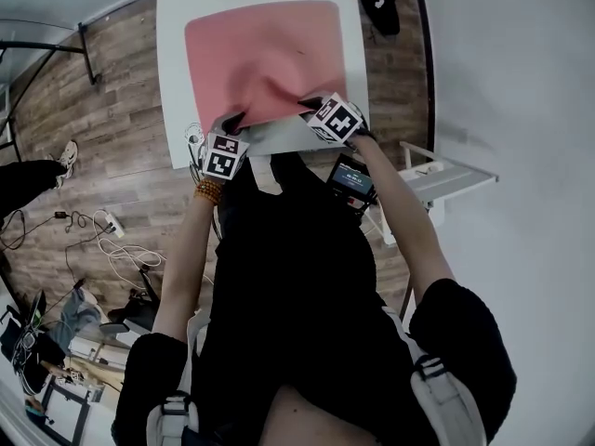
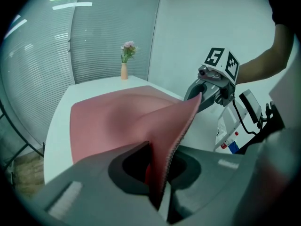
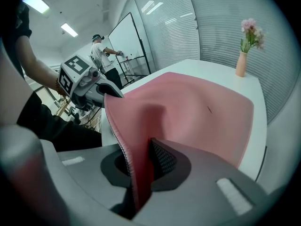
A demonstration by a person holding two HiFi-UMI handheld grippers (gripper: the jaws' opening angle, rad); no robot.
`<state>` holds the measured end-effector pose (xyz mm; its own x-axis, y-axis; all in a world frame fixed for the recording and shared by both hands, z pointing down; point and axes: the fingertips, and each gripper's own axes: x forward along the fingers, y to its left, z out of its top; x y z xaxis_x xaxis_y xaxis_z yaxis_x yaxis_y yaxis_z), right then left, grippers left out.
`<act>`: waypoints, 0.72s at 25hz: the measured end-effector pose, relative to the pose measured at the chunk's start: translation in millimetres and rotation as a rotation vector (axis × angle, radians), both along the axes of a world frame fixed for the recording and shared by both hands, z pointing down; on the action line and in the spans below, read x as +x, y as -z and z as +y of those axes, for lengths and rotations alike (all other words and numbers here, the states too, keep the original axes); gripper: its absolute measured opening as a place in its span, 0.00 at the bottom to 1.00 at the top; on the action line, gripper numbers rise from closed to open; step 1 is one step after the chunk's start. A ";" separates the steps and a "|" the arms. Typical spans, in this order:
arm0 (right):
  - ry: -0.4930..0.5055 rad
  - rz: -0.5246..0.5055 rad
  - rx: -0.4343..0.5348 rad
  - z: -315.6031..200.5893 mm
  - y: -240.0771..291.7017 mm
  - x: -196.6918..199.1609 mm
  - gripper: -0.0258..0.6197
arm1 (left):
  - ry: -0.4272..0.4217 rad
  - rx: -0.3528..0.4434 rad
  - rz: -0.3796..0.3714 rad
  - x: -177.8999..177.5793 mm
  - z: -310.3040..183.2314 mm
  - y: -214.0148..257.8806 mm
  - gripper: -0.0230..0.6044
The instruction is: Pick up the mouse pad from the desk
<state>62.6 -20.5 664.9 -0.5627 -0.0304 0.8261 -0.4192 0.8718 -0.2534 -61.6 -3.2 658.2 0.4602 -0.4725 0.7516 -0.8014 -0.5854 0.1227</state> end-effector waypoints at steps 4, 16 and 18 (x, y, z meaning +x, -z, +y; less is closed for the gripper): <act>0.044 0.011 -0.012 12.2 4.7 2.3 0.13 | -0.009 -0.014 -0.006 0.2 12.0 6.4 0.12; 0.136 -0.052 -0.004 25.9 47.1 -1.3 0.12 | 0.031 -0.036 0.095 1.5 31.1 46.7 0.11; 0.135 -0.052 -0.007 28.1 52.8 -1.9 0.12 | 0.030 -0.035 0.110 1.3 33.7 52.0 0.11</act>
<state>60.7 7.7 612.1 -0.6031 0.0540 0.7959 -0.2845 0.9175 -0.2779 -60.3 30.5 606.2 0.5267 -0.4613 0.7140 -0.7991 -0.5551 0.2309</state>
